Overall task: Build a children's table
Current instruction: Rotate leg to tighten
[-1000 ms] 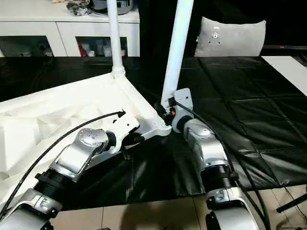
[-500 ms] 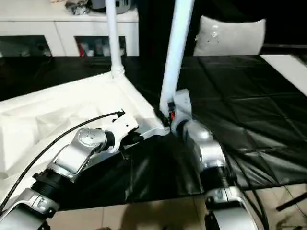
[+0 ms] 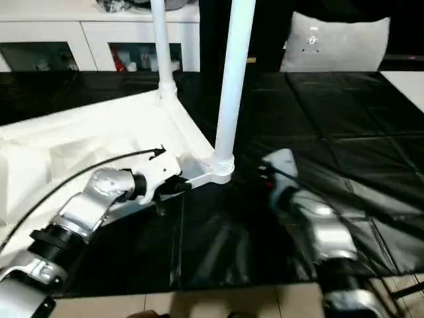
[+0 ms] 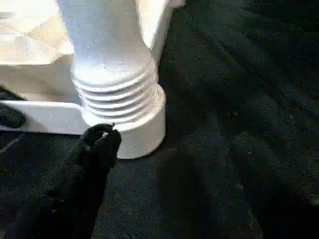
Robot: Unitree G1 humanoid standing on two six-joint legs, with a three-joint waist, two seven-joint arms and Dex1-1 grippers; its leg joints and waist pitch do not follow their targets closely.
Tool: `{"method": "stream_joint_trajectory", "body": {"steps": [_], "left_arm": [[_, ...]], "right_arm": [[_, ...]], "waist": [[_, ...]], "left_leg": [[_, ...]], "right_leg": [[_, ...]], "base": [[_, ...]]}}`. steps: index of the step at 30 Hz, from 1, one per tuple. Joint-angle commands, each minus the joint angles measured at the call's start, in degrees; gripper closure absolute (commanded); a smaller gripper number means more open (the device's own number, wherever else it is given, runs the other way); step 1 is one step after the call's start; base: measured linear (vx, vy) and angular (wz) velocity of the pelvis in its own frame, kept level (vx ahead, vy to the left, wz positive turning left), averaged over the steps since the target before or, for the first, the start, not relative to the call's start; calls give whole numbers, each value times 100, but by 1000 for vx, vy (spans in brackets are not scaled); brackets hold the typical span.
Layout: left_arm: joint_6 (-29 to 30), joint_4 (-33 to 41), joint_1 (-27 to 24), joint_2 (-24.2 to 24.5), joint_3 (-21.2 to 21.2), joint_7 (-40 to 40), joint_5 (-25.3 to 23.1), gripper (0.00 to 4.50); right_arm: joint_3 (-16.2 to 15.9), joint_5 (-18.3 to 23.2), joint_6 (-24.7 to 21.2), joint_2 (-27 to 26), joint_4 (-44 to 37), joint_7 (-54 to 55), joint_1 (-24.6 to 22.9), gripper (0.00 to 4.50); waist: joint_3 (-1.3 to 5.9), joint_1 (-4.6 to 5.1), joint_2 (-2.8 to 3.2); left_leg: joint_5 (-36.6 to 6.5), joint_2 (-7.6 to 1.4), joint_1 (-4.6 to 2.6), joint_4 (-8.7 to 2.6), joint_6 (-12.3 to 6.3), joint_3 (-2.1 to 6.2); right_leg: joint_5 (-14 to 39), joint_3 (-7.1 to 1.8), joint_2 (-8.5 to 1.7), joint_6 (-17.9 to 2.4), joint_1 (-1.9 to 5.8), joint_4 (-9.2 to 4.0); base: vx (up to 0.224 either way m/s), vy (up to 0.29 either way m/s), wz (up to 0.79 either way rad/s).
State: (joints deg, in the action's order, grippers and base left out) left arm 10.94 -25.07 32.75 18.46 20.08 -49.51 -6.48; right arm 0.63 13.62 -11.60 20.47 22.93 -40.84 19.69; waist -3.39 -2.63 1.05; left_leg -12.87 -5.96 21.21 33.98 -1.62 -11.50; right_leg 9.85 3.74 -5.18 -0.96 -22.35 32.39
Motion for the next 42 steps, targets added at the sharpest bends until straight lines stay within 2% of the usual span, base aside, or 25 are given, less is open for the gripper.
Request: {"method": "stream_joint_trajectory", "body": {"steps": [1, 2, 5, 10, 11, 12, 15, 16, 20, 25, 26, 27, 39, 42], "left_arm": [[-176, -270, -51, 243, 285, -300, -215, 450], [-176, -270, -51, 243, 285, -300, -215, 450], [-476, -340, -51, 377, 429, -613, -207, 450], [-1034, -430, -62, 533, 589, -1080, -245, 450], [-1110, -412, -71, 559, 616, -1175, -233, 450], [-1200, -406, -73, 582, 645, -1285, -207, 450], [-1319, -371, -73, 628, 706, -1510, -155, 450], [-1373, -339, -73, 653, 744, -1611, -151, 450], [-1501, -244, -101, 705, 837, -1819, -171, 450], [-1595, -213, -120, 713, 877, -1934, -200, 450], [-1595, -213, -120, 713, 877, -1934, -200, 450], [-1621, -223, -118, 715, 878, -1956, -202, 450], [-1612, -236, -130, 705, 872, -2038, -212, 450], [-1584, -232, -159, 689, 862, -2047, -203, 450]], "right_arm": [[30, 158, 152, 240, -288, -473, -60, 11], [30, 158, 152, 240, -288, -473, -60, 3], [0, 298, 38, 518, -460, -989, -74, 3], [-253, 395, -212, 941, -744, -1838, -81, 3], [-337, 386, -279, 1027, -797, -1988, -86, 3], [-429, 351, -264, 1110, -829, -2139, -87, 3], [-564, 301, -242, 1197, -834, -2354, -63, 3], [-624, 289, -220, 1197, -830, -2460, -48, 3], [-766, 213, -212, 1087, -748, -2542, 19, 3], [-826, 337, -332, 931, -683, -2604, 55, 49], [-826, 337, -332, 931, -683, -2604, 55, 71], [-832, 343, -317, 912, -654, -2621, 57, 71], [-861, 348, -384, 820, -522, -2724, 45, 178], [-889, 331, -424, 809, -521, -2714, -12, 199]], "waist": [[369, -40, -18], [360, -58, -28], [351, -89, -34], [329, -146, -24], [335, -159, -21], [341, -167, -50], [352, -245, -26], [359, -274, -60], [370, -329, -40], [373, -385, -31], [373, -394, -30], [374, -400, -28], [373, -385, -38], [357, -367, -37]], "left_leg": [[-626, -775, -76, -461, -419, 339], [-647, -767, -70, -441, -499, 330], [-734, -774, -67, -433, -552, 339], [-1032, -803, -92, -465, -408, 344], [-1044, -818, -96, -471, -366, 350], [-1022, -823, -110, -468, -359, 344], [-884, -823, -122, -448, -348, 325], [-824, -815, -124, -439, -353, 311], [-678, -821, -114, -423, -384, 315], [-769, -820, -134, -429, -271, 312], [-776, -823, -140, -428, -261, 311], [-782, -821, -137, -429, -244, 311], [-843, -813, -128, -433, -168, 322], [-1009, -812, -124, -440, -120, 327]], "right_leg": [[-116, -348, -598, -1731, 250, -170], [-23, -348, -606, -1740, 251, -189], [332, -348, -610, -1728, 253, -204], [899, -337, -575, -1618, 229, -235], [900, -335, -573, -1604, 234, -224], [859, -332, -567, -1608, 223, -216], [651, -332, -575, -1662, 212, -180], [569, -332, -582, -1683, 211, -170], [467, -326, -590, -1694, 213, -140], [572, -327, -586, -1681, 206, -141], [569, -327, -587, -1680, 203, -139], [564, -326, -584, -1675, 205, -135], [703, -322, -593, -1640, 232, -141], [937, -330, -602, -1614, 229, -170]], "base": [[0, 0, 0], [0, 0, 0], [0, 0, 0], [0, 0, 0], [0, 0, 0], [0, 0, 0], [0, 0, 0], [0, 0, 0], [0, 0, 0], [0, 0, 0], [0, 0, 0], [0, 0, 0], [0, 0, 0], [0, 0, 0]]}}
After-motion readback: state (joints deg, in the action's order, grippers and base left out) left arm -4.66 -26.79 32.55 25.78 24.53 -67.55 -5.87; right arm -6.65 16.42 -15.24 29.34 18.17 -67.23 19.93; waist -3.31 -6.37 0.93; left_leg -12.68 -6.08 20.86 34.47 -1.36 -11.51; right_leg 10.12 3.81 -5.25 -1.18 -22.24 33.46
